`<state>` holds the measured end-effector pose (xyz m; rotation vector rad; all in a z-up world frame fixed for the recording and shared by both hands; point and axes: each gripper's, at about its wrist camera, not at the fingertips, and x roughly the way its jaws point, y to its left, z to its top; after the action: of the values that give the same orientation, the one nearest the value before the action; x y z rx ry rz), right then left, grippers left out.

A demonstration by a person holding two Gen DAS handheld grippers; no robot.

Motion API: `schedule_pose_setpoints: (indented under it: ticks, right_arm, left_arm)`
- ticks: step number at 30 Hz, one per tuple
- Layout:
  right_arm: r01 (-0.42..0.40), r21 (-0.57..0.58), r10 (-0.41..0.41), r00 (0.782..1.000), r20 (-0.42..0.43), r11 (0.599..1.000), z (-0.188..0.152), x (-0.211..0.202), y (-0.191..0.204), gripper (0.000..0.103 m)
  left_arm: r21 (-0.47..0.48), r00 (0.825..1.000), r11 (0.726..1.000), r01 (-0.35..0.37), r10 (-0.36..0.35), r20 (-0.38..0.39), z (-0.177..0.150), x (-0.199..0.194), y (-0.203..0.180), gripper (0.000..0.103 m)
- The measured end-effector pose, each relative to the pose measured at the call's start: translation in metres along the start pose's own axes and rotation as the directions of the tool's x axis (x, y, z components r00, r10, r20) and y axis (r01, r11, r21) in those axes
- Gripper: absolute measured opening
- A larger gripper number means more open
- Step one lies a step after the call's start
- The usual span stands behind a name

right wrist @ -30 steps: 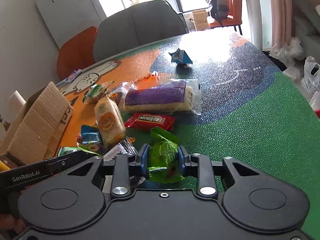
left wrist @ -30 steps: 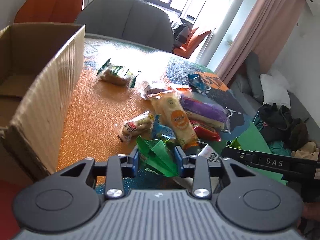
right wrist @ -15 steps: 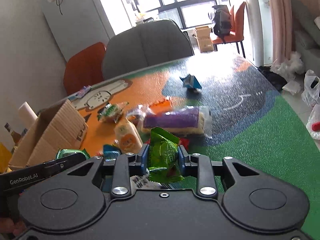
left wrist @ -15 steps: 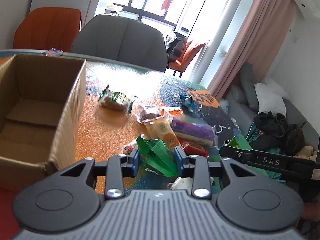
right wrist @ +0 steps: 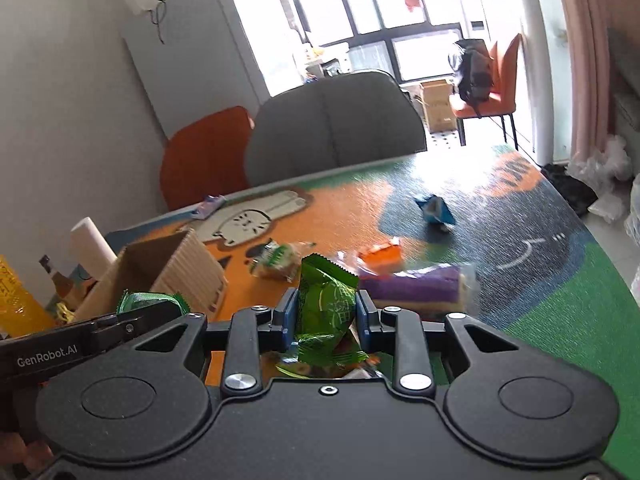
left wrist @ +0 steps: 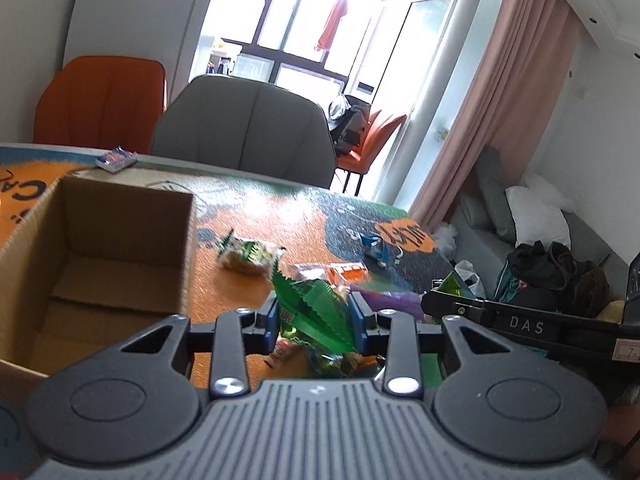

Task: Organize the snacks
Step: 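Carry the green candies with the left gripper over the cardboard box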

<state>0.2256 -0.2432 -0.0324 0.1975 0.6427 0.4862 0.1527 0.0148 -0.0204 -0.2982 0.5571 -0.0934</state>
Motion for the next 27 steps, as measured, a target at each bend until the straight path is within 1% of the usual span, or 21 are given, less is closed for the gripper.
schedule_pose_setpoints:
  ticks: [9, 12, 19, 22, 27]
  right_arm:
    - [-0.045, -0.04, 0.046, 0.999, 0.01, 0.998, 0.009, 0.008, 0.037, 0.028]
    - [-0.058, -0.052, 0.059, 0.998, 0.012, 0.997, 0.01, 0.012, 0.047, 0.028]
    - [-0.09, -0.076, 0.091, 0.996, 0.009, 0.993, 0.012, 0.019, 0.073, 0.028]
    - [-0.101, -0.092, 0.101, 0.995, 0.003, 0.991, 0.012, 0.022, 0.083, 0.028]
    - [-0.105, -0.132, 0.104, 0.994, -0.019, 0.986, 0.01, 0.03, 0.102, 0.028]
  left_arm:
    - [0.009, 0.999, 1.0, -0.025, 0.024, 0.04, 0.013, -0.022, 0.015, 0.034]
    - [0.008, 0.998, 0.999, -0.039, 0.038, 0.053, 0.013, -0.029, 0.023, 0.035]
    - [-0.025, 0.995, 0.997, -0.07, 0.072, 0.067, 0.016, -0.039, 0.051, 0.035]
    - [-0.053, 0.994, 0.995, -0.086, 0.089, 0.066, 0.015, -0.041, 0.064, 0.035]
    - [-0.092, 0.991, 0.99, -0.108, 0.114, 0.067, 0.016, -0.045, 0.088, 0.035]
